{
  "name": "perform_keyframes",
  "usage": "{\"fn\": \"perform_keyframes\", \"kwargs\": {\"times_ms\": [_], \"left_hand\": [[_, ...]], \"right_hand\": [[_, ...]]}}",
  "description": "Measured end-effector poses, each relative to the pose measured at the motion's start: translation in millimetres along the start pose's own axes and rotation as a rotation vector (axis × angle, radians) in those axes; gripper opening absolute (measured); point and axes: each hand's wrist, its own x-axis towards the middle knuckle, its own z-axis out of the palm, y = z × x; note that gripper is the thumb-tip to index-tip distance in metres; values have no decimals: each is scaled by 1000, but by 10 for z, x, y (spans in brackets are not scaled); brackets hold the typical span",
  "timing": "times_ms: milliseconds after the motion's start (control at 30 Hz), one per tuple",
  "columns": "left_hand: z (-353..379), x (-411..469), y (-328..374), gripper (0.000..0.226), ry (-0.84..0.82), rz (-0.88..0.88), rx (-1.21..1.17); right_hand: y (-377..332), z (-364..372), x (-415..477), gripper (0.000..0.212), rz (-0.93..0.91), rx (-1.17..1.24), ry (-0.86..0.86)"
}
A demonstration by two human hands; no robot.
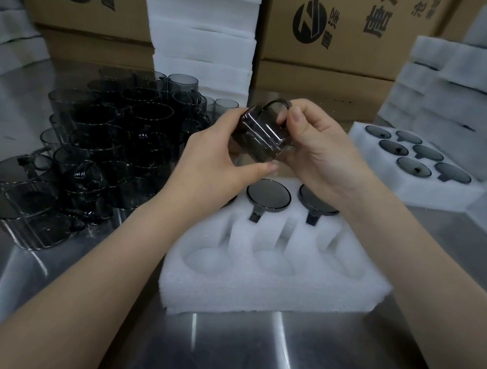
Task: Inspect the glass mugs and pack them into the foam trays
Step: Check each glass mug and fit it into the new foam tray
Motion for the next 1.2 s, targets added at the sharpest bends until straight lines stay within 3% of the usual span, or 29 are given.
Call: {"fn": "perform_keyframes", "kwargs": {"times_ms": [167,400,567,900,1033,1200], "left_hand": [[1,4,-19,61,48,91,82],[-19,1,-55,67,149,254,444],[-17,-7,-48,67,150,315,490],[-40,17,-56,79,39,167,306],[-51,12,-35,77,136,51,86],[-59,11,-23,69,215,-4,-59]], "right_hand": [[10,-11,27,30,21,-146,-23],[24,-35,62,45,36,-487,111],[42,-6,29,51,111,-382,111],[6,-17,-37,25,160,-146,-93],[13,-32,-49,15,139,-158,-172],[22,4,-33,20,60,-335,-29]]}}
